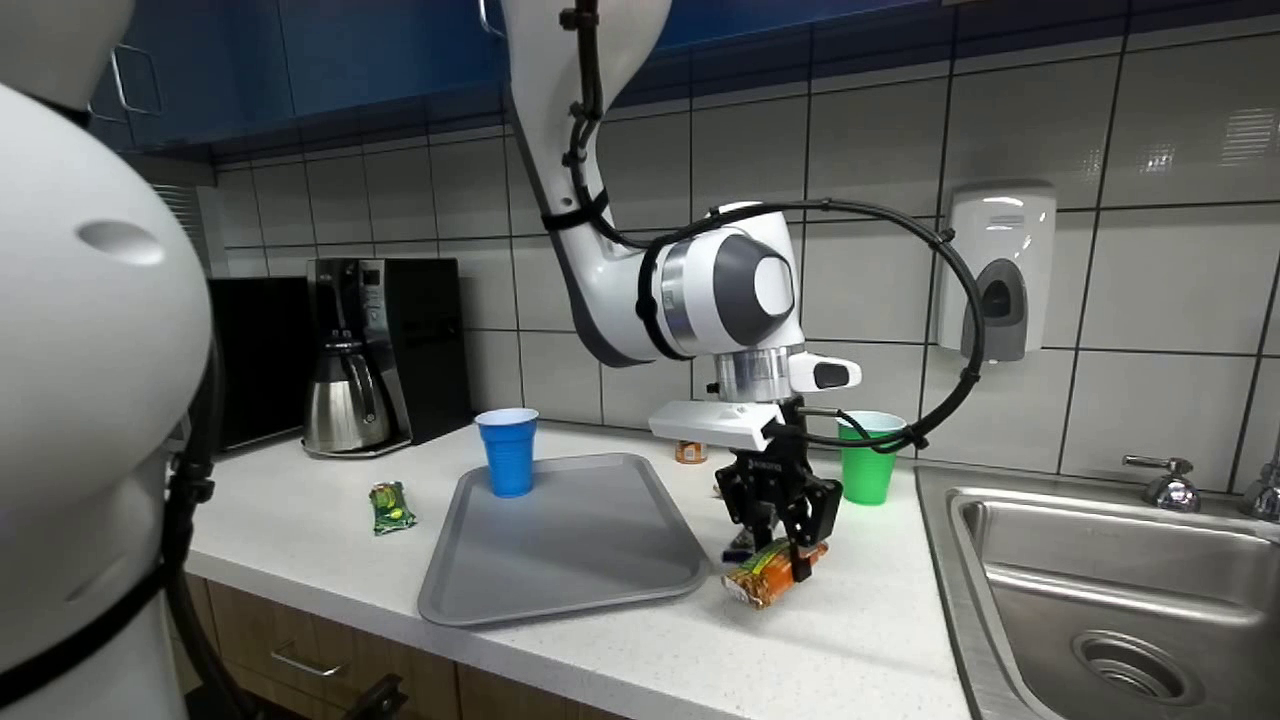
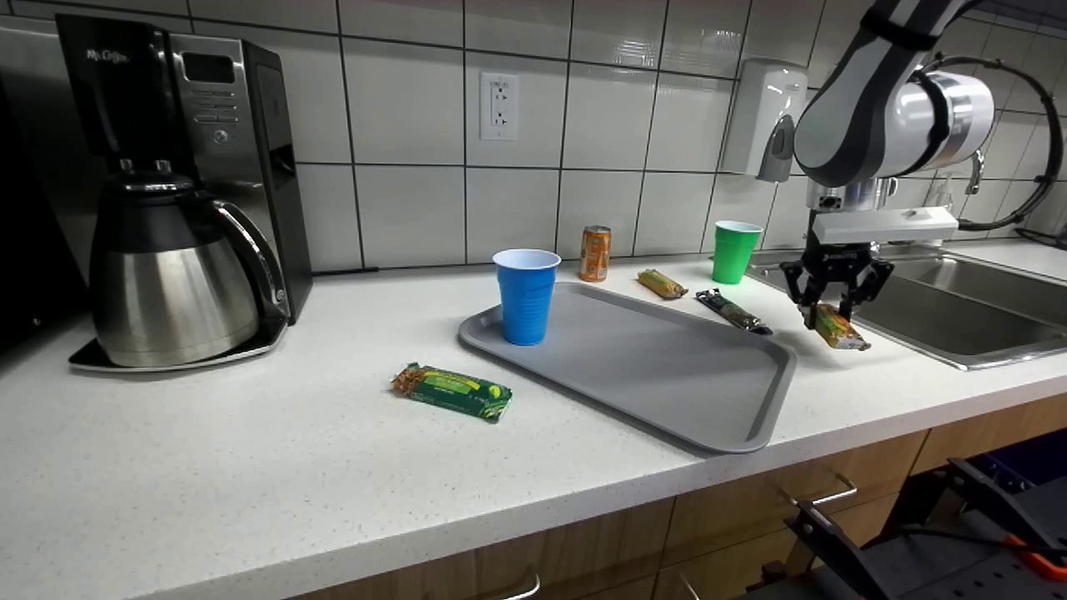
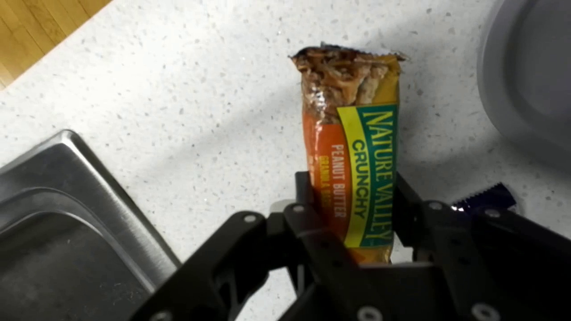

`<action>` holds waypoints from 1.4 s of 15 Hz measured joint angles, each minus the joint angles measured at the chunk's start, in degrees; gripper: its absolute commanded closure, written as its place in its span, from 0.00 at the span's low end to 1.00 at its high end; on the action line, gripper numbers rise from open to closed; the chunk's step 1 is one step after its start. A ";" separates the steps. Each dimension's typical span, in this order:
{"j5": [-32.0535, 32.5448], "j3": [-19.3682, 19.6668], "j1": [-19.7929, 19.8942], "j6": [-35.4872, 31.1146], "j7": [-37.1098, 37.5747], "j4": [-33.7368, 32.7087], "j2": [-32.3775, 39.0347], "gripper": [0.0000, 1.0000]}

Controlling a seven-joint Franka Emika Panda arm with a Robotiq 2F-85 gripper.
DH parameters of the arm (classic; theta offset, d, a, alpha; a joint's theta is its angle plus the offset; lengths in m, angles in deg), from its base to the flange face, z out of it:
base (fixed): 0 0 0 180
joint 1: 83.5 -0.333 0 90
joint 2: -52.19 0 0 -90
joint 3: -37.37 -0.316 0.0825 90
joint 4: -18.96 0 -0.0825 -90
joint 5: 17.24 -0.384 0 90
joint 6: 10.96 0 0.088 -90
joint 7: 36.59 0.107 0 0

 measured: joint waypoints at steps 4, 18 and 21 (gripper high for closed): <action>0.00 0.07 0.00 -0.21 0.36 -0.13 1.72 0.82; 0.00 0.07 -0.47 -0.47 0.93 -1.85 4.21 0.00; 0.00 0.06 -1.24 -0.74 0.93 -1.92 3.45 0.00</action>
